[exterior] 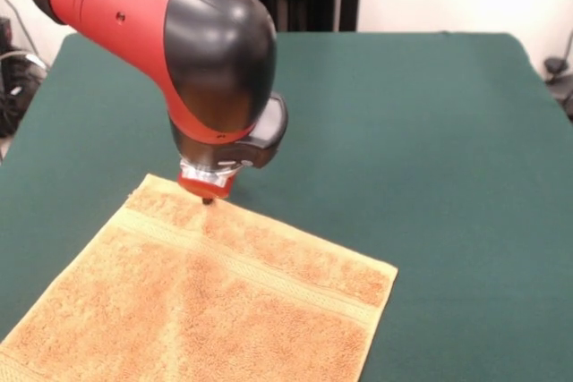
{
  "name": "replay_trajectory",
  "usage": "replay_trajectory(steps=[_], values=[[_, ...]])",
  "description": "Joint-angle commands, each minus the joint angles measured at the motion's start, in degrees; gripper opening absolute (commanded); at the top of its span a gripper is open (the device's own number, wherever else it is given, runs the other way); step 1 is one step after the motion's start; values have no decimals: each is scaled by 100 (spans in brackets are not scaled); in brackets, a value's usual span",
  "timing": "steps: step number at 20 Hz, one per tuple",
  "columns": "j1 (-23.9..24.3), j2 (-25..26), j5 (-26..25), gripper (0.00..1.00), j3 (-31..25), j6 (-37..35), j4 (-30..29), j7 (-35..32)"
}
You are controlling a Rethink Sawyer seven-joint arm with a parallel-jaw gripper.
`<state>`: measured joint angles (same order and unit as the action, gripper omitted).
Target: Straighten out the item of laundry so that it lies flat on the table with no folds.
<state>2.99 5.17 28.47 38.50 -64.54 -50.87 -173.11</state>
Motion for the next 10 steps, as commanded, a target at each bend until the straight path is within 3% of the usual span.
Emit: replay_trajectory(steps=[1, 10], values=[[-200, 645, -64, 100, -222, -966, -701, -1844], [-185, 732, -10, 100, -164, -1183, -654, -1912]])
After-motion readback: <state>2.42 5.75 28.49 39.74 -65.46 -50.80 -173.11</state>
